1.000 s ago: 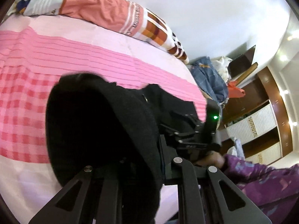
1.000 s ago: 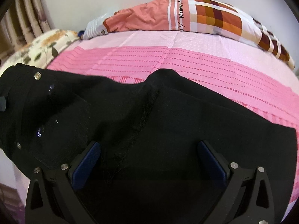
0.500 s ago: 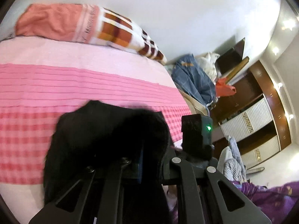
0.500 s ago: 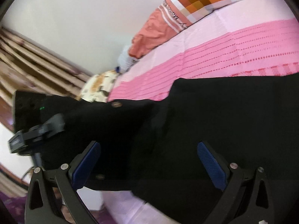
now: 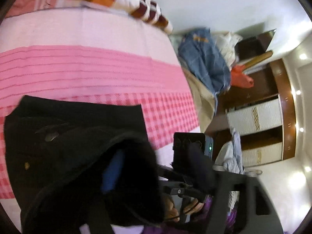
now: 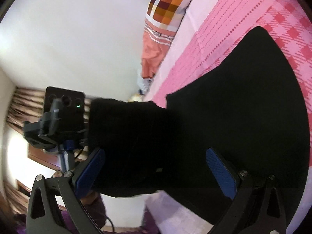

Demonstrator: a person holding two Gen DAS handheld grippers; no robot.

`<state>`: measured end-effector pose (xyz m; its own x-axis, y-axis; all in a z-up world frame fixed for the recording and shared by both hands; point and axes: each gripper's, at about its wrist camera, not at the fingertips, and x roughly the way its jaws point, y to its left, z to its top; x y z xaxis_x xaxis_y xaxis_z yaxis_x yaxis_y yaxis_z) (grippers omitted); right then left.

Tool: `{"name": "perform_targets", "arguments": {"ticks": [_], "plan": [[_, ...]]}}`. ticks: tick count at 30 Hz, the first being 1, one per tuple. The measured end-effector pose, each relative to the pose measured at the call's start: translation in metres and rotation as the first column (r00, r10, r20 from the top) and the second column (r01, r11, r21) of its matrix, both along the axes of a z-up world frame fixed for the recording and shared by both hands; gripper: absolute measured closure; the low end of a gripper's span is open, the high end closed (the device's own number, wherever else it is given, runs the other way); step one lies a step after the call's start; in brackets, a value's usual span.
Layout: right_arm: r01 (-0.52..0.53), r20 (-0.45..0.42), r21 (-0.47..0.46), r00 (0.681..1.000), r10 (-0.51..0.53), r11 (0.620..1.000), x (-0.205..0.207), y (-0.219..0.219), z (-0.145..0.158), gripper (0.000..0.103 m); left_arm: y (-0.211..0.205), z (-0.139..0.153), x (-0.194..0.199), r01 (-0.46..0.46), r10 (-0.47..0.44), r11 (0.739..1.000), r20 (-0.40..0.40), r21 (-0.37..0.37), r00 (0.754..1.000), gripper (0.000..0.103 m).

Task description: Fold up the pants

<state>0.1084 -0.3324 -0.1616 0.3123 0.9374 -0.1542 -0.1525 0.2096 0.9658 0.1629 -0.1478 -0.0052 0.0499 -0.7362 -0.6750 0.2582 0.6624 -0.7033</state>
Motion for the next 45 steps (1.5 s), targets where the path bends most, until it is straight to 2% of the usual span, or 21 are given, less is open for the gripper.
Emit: {"name": "perform_targets", "arguments": {"ticks": [2,3,6,8,10,14,17,18,21,22,24,25,26,29,31,34,35,36,38,41,45], "plan": [[-0.003,-0.024,0.064,1.0,0.005,0.998,0.002,-0.006,-0.005,0.0,-0.022,0.002,0.003,0.038,-0.036,0.996,-0.023,0.086,0.999,0.027],[-0.003,-0.03,0.086,1.0,0.005,0.996,0.002,-0.009,-0.006,0.0,-0.033,-0.001,0.006,0.07,-0.062,0.99,-0.067,0.125,0.996,0.027],[-0.005,-0.045,0.138,0.999,0.011,0.99,0.003,-0.019,-0.008,0.0,-0.051,-0.006,0.007,0.136,-0.118,0.978,-0.12,0.16,0.986,0.026],[-0.004,-0.041,0.143,0.999,0.01,0.99,0.002,-0.023,-0.006,0.0,-0.066,-0.015,0.006,0.241,-0.203,0.948,-0.19,0.208,0.961,0.026],[-0.003,-0.034,0.128,0.999,0.007,0.992,0.001,-0.026,-0.005,0.0,-0.073,-0.02,0.005,0.289,-0.235,0.926,-0.23,0.242,0.944,0.026],[-0.001,0.011,-0.014,1.0,0.001,1.0,0.001,-0.022,0.002,0.0,-0.095,0.008,-0.004,0.447,-0.398,0.844,-0.213,0.297,0.892,0.026],[0.0,0.031,-0.099,1.0,0.003,0.995,-0.001,-0.018,0.005,0.0,-0.107,0.048,0.002,0.445,-0.448,0.816,-0.083,0.37,0.89,0.024],[-0.004,0.038,-0.12,0.999,0.008,0.993,-0.003,-0.019,0.005,0.0,-0.107,0.062,0.001,0.437,-0.459,0.816,-0.036,0.379,0.888,0.024],[-0.038,0.069,-0.152,0.996,0.049,0.988,-0.009,-0.019,0.01,0.0,-0.093,0.09,-0.003,0.388,-0.449,0.849,0.103,0.359,0.888,0.024],[-0.054,0.069,-0.154,0.996,0.065,0.987,-0.008,-0.018,0.009,0.0,-0.082,0.094,-0.006,0.344,-0.422,0.86,0.146,0.376,0.895,0.024],[-0.077,0.073,-0.158,0.993,0.089,0.984,-0.008,-0.018,0.008,0.0,-0.065,0.092,-0.005,0.295,-0.372,0.887,0.17,0.356,0.912,0.024],[-0.085,0.079,-0.166,0.992,0.1,0.982,-0.008,-0.016,0.009,0.0,-0.047,0.087,-0.006,0.25,-0.319,0.913,0.181,0.324,0.93,0.024],[-0.095,0.085,-0.183,0.99,0.112,0.978,-0.008,-0.014,0.009,0.0,-0.037,0.079,-0.007,0.222,-0.285,0.925,0.176,0.307,0.942,0.024],[-0.122,0.108,-0.244,0.982,0.152,0.962,-0.003,-0.001,0.013,0.0,0.003,0.044,-0.011,0.128,-0.154,0.968,0.109,0.218,0.982,0.024],[-0.133,0.126,-0.307,0.976,0.179,0.942,0.0,0.01,0.018,0.0,0.028,0.022,-0.024,0.061,-0.086,0.977,0.111,0.206,0.99,0.024],[-0.18,0.123,-0.389,0.962,0.244,0.903,0.0,0.028,0.021,0.004,0.048,-0.001,-0.043,-0.002,-0.031,0.971,0.132,0.24,0.991,0.024],[-0.183,0.132,-0.404,0.958,0.255,0.896,-0.001,0.033,0.022,0.017,0.058,-0.009,-0.051,-0.026,-0.008,0.969,0.138,0.245,0.99,0.024],[-0.181,0.136,-0.411,0.957,0.256,0.894,-0.002,0.035,0.022,0.047,0.064,-0.016,-0.057,-0.046,0.011,0.968,0.144,0.246,0.99,0.024],[-0.169,0.113,-0.432,0.964,0.239,0.886,0.001,0.034,0.022,0.082,0.073,-0.028,-0.07,-0.082,0.038,0.96,0.164,0.269,0.986,0.024],[-0.143,0.073,-0.389,0.98,0.186,0.91,0.005,0.023,0.017,0.083,0.079,-0.037,-0.081,-0.101,0.048,0.953,0.187,0.285,0.981,0.024],[-0.096,0.011,-0.255,0.995,0.102,0.962,0.008,-0.001,0.017,0.086,0.075,-0.037,-0.081,-0.107,0.046,0.952,0.213,0.286,0.976,0.024]]}}
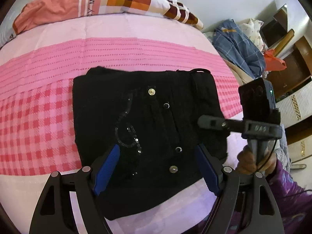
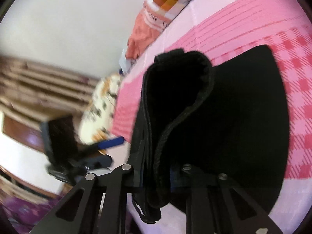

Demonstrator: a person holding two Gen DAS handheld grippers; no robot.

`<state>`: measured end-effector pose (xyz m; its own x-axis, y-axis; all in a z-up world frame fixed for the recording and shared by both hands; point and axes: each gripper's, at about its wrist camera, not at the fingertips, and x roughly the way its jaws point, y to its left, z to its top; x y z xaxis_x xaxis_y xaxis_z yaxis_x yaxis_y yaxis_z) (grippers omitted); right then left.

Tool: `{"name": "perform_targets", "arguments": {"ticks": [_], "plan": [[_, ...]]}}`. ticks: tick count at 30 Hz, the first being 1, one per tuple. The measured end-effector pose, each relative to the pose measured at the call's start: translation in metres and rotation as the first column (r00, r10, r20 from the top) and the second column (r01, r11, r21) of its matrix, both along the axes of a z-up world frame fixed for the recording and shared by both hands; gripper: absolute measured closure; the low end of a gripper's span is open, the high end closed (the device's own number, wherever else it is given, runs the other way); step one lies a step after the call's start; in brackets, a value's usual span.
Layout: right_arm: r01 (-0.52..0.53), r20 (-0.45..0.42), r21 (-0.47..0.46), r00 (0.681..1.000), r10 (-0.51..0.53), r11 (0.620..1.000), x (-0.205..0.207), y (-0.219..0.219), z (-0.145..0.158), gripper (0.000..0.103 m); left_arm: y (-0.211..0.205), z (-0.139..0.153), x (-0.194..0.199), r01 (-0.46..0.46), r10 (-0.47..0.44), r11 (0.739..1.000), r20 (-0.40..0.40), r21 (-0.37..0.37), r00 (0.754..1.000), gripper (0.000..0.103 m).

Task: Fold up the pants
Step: 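Grasp the folded edge with the right gripper while the left gripper releases the jeans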

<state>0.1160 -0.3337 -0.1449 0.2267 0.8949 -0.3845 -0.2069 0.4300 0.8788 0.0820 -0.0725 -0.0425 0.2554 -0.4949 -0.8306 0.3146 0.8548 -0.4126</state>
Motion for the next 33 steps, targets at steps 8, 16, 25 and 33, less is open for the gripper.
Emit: {"name": "perform_targets", "arguments": {"ticks": [8,16,25,33], "plan": [[0.128,-0.188,0.141,0.977,-0.101,0.982,-0.007,-0.051,-0.046,0.076,-0.037,-0.016,0.007,0.07,-0.072,0.997,0.077,0.024,0.994,0.023],[0.233,-0.297,0.386,0.948,-0.119,0.893,-0.026,-0.085,-0.067,0.027,-0.036,-0.007,-0.011,0.087,-0.082,0.996,0.169,-0.025,0.982,0.022],[0.112,0.0,-0.031,0.994,-0.112,0.993,-0.076,-0.082,0.001,0.027,-0.022,-0.004,-0.023,0.053,-0.048,0.998,0.163,-0.031,0.985,0.022],[-0.016,-0.058,-0.089,0.998,0.011,0.996,-0.058,-0.025,-0.014,0.086,-0.017,-0.009,-0.034,0.044,-0.042,0.999,0.128,-0.018,0.991,0.022]]}}
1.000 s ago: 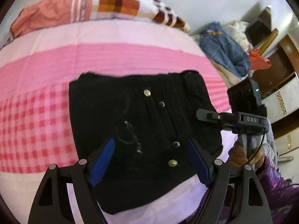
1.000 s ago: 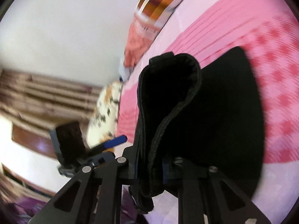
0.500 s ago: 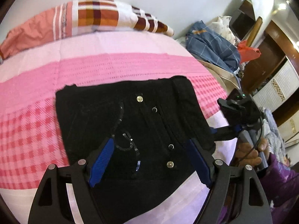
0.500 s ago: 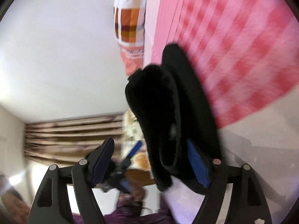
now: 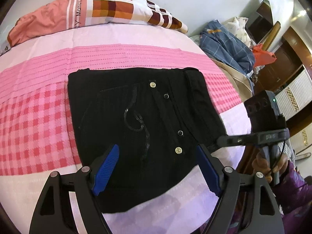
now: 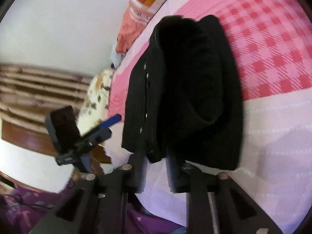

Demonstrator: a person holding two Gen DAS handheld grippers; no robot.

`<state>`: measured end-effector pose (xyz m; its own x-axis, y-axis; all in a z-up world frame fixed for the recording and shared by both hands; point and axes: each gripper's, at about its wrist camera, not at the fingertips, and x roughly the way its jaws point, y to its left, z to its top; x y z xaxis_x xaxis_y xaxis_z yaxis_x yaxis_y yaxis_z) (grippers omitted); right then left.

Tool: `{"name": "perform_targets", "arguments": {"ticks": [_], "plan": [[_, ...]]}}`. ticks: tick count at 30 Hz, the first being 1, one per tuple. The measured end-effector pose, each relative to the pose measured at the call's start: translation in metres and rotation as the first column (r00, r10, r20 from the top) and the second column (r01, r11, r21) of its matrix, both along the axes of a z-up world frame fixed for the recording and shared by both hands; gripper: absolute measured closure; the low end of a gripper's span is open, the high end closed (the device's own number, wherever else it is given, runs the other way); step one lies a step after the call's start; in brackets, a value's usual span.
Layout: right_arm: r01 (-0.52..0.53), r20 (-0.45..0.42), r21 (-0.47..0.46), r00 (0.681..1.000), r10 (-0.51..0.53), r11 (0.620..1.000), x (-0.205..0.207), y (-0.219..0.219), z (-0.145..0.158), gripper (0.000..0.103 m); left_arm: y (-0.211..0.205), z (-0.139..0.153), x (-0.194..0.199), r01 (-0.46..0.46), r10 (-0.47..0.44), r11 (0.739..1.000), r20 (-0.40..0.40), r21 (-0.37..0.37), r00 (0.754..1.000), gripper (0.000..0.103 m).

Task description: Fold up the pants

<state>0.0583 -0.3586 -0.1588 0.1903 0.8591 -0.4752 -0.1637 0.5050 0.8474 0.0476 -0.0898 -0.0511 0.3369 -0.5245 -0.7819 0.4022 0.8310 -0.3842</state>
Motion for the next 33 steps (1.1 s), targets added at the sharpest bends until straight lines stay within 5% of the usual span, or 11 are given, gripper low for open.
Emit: {"name": "perform_targets", "arguments": {"ticks": [6,11,17,19,26,33], "plan": [[0.046,0.063,0.028,0.997,-0.048,0.999,0.003,0.002,0.028,0.087,0.008,0.007,-0.003,-0.019,0.02,1.0,0.019,-0.005,1.0,0.022],[0.05,0.247,0.04,0.967,-0.058,0.998,0.02,0.001,0.076,0.088,0.014,0.014,0.001,-0.05,0.051,0.998,0.033,-0.028,0.998,0.022],[0.128,0.084,-0.091,0.989,-0.12,0.988,0.027,-0.038,0.006,0.088,0.012,-0.001,0.004,-0.053,0.051,0.998,-0.043,-0.032,0.998,0.022],[0.145,0.045,-0.042,0.989,-0.143,0.988,0.025,-0.047,-0.01,0.088,0.009,-0.007,0.004,-0.05,0.048,0.999,-0.053,-0.022,0.997,0.022],[0.105,0.058,0.002,0.993,-0.105,0.994,0.027,-0.045,-0.011,0.077,-0.008,-0.014,0.002,-0.008,0.009,1.0,-0.081,0.017,0.997,0.021],[-0.013,0.104,-0.12,0.994,0.025,0.993,0.023,-0.019,0.0,0.077,-0.007,-0.015,0.005,-0.017,0.017,1.0,-0.094,0.004,0.995,0.022]]}}
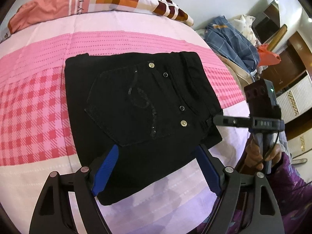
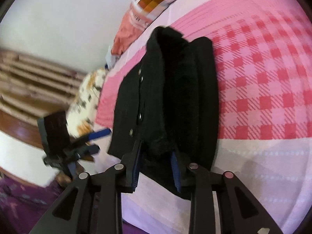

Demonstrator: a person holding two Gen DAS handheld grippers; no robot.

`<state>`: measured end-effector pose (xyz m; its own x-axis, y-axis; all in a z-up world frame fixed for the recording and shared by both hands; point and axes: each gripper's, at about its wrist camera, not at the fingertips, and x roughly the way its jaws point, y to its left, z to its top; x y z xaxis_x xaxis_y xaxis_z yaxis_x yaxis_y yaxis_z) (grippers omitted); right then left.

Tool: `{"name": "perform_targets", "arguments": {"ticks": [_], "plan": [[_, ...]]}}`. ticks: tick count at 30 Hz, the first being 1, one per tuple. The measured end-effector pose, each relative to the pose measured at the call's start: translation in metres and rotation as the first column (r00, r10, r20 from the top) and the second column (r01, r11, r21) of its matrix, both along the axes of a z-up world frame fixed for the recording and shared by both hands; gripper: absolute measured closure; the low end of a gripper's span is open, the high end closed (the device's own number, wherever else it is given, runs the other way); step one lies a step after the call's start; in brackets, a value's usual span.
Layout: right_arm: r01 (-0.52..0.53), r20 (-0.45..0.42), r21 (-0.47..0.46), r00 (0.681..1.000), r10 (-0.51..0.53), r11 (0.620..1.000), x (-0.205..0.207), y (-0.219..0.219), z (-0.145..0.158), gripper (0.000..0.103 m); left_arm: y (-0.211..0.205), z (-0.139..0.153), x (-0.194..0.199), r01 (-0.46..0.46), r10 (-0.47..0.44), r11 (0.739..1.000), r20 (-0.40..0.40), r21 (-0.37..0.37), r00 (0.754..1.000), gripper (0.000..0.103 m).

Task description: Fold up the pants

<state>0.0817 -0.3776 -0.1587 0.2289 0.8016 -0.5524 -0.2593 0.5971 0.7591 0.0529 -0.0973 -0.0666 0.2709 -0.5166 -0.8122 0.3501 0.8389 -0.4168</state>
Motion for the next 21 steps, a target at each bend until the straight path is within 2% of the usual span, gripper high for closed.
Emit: {"name": "perform_targets", "arguments": {"ticks": [1,3,4,5,8,10,11,14,16,19,21], "plan": [[-0.02,0.016,-0.039,1.0,0.021,0.999,-0.003,0.005,0.003,0.079,0.001,-0.001,0.0,0.0,0.0,1.0,-0.001,0.003,1.0,0.022],[-0.041,0.035,-0.09,0.998,0.045,0.995,-0.006,0.013,0.008,0.092,-0.001,-0.003,0.001,0.0,0.0,1.0,-0.01,0.013,1.0,0.022],[-0.056,0.042,-0.113,0.997,0.061,0.992,-0.009,0.016,0.011,0.093,-0.001,-0.003,0.002,0.0,0.001,1.0,-0.016,0.013,1.0,0.022],[-0.069,0.05,-0.126,0.996,0.076,0.99,-0.012,0.018,0.014,0.101,-0.001,-0.003,0.003,-0.004,0.004,1.0,-0.017,0.012,1.0,0.022],[-0.104,0.075,-0.166,0.99,0.117,0.981,-0.026,0.021,0.024,0.101,0.002,-0.001,0.003,-0.013,0.013,1.0,-0.01,0.005,1.0,0.022],[-0.091,0.055,-0.184,0.993,0.102,0.979,-0.028,0.012,0.019,0.101,0.004,0.0,0.004,-0.021,0.021,1.0,-0.01,-0.002,1.0,0.021],[-0.075,0.045,-0.16,0.996,0.083,0.984,-0.027,0.005,0.016,0.1,0.004,-0.001,0.004,-0.023,0.023,1.0,-0.012,-0.006,1.0,0.022],[0.065,0.025,0.012,0.998,-0.065,0.998,-0.019,-0.03,0.013,0.096,0.004,-0.003,0.003,-0.023,0.023,1.0,-0.024,-0.005,0.999,0.021],[0.111,0.033,-0.008,0.993,-0.111,0.994,-0.012,-0.038,0.015,0.093,0.003,-0.003,0.001,-0.02,0.02,1.0,-0.027,-0.005,0.999,0.022],[0.107,-0.004,-0.01,0.994,-0.107,0.994,-0.001,-0.033,0.006,0.079,0.0,-0.002,0.0,-0.009,0.009,1.0,-0.022,0.004,1.0,0.021],[0.092,-0.021,0.0,0.996,-0.092,0.996,0.004,-0.025,0.0,0.078,-0.001,0.0,0.0,-0.011,0.011,1.0,-0.014,0.003,1.0,0.021]]}}
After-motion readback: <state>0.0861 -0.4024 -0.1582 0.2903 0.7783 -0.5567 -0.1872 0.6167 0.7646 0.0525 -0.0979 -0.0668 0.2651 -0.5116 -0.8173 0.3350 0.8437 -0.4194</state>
